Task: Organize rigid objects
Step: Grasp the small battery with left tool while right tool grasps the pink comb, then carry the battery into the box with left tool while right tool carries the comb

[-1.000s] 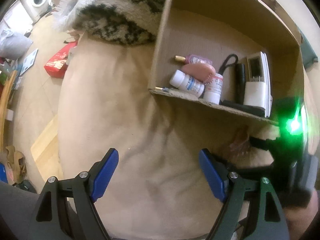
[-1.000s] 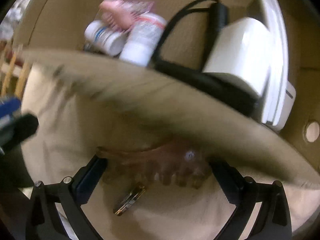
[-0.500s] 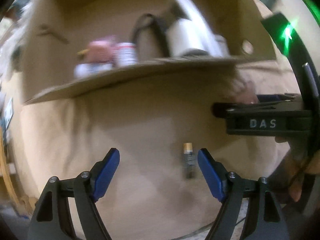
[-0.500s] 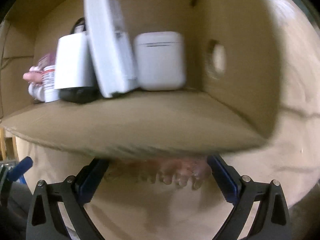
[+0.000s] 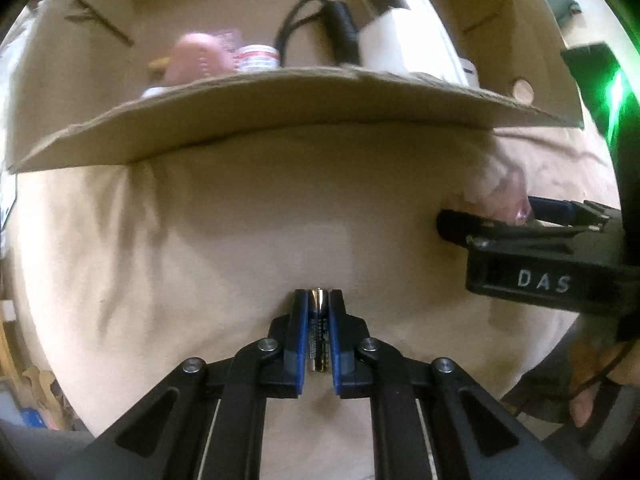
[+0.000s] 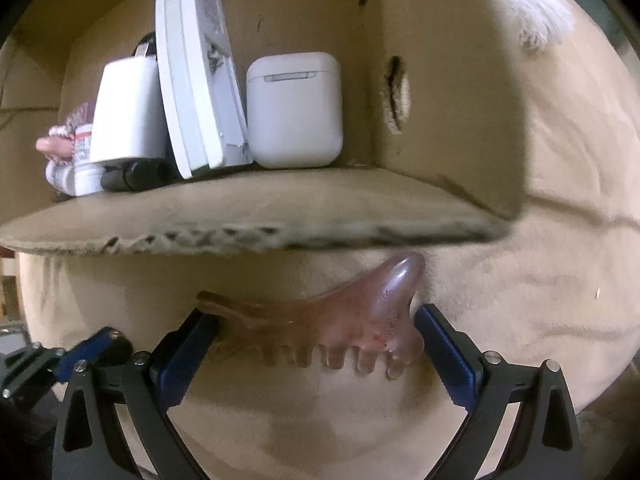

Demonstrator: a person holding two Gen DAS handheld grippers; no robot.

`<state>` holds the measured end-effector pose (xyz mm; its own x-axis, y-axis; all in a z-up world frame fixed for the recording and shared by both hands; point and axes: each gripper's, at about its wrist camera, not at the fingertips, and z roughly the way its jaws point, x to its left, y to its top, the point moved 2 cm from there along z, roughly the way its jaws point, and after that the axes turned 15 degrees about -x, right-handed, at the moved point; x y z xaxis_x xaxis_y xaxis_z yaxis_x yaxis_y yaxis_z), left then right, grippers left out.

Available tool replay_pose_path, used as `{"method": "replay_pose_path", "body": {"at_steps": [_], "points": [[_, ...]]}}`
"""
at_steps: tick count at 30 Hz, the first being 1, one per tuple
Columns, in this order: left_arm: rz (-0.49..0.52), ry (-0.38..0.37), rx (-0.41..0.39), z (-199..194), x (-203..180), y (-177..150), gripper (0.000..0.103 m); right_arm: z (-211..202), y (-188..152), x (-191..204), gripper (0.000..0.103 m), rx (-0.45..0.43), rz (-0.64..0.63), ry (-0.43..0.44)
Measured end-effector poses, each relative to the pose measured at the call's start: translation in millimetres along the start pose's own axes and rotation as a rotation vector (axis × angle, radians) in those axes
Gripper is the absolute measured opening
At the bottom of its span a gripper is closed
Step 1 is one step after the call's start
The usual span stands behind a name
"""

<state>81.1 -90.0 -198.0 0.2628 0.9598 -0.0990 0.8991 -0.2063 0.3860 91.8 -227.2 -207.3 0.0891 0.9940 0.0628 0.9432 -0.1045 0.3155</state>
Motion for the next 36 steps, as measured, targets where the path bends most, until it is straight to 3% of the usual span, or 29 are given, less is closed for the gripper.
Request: {"method": "replay_pose_path", "body": {"at_steps": [5,9,18,22,30,36], "points": [[-0.023,0.066,-0.032,-3.9,21.0,2.5,0.009,-4.5,-7.7,17.3,0.100,-0.053,-0.071,-0.022],[-0.059,0.108,-0.049,-5.0,43.2,7.1,0.009,-6.2,-9.1,20.6,0.100,-0.066,-0.057,-0.006],[-0.126,0.163,-0.081,-16.6,74.5,16.4,0.009,-34.6,-14.0,7.5,0.099,-0.094,0.018,0.106],[-0.150,0.177,-0.114,-38.5,87.4,5.5,0.009,-54.9,-26.0,8.5,0.099,-0.123,0.055,0.157],[-0.164,0.183,-0.190,-78.5,81.1,1.9,0.009,-91.5,-30.5,12.3,0.099,-0.192,0.120,0.258],[-0.149,0.187,-0.239,-96.7,81.0,5.4,0.009,-119.1,-24.6,-11.8,0.099,-0.246,0.167,0.342]]}}
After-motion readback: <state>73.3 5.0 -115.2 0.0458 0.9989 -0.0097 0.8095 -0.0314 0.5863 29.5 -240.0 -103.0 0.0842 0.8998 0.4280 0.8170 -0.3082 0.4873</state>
